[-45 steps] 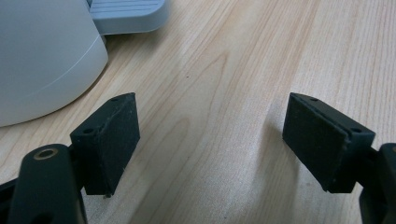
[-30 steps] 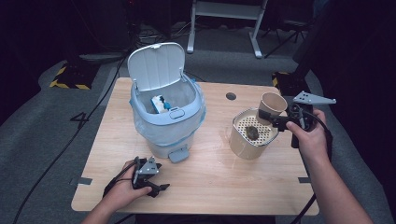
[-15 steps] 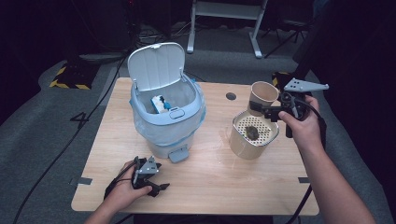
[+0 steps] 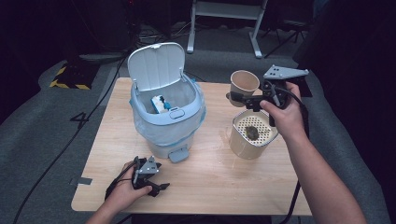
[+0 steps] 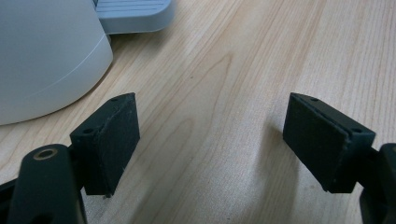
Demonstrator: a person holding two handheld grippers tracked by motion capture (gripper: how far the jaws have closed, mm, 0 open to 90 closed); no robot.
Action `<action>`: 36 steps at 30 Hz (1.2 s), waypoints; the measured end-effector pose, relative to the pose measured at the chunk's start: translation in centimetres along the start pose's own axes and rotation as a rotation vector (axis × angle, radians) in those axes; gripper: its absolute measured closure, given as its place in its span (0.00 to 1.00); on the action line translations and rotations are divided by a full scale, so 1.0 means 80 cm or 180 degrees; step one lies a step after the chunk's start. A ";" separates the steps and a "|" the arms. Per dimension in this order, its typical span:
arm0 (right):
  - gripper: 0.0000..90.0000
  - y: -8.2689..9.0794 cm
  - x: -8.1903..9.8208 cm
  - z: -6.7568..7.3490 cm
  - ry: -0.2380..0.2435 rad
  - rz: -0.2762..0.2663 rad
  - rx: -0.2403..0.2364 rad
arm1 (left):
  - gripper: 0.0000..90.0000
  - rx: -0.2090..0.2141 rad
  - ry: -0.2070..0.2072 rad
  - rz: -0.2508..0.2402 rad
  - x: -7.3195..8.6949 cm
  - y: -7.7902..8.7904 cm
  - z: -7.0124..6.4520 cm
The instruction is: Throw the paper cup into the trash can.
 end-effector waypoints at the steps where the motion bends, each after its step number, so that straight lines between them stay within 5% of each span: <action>1: 0.34 -0.004 -0.004 0.003 0.0018 0.0002 -0.0016 | 0.21 0.0004 0.0001 -0.0002 0.000 0.000 0.000; 16: 0.34 -0.052 -0.041 0.046 -0.0050 -0.0269 -0.0239 | 0.21 0.0010 0.0007 -0.0003 0.000 -0.001 0.000; 36: 0.33 -0.130 -0.068 0.100 0.0033 -0.0296 -0.0423 | 0.20 0.0021 0.0011 -0.0004 -0.001 -0.002 0.000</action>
Point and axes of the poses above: each handheld gripper's, and its own axes: y roughly backward along the jaws, x roughly out of its underside, z roughly to its left, the point moved 4 cm from there along -y, roughly forward along the jaws, and after that the axes turned 3 degrees about x, right-handed, at the moved point
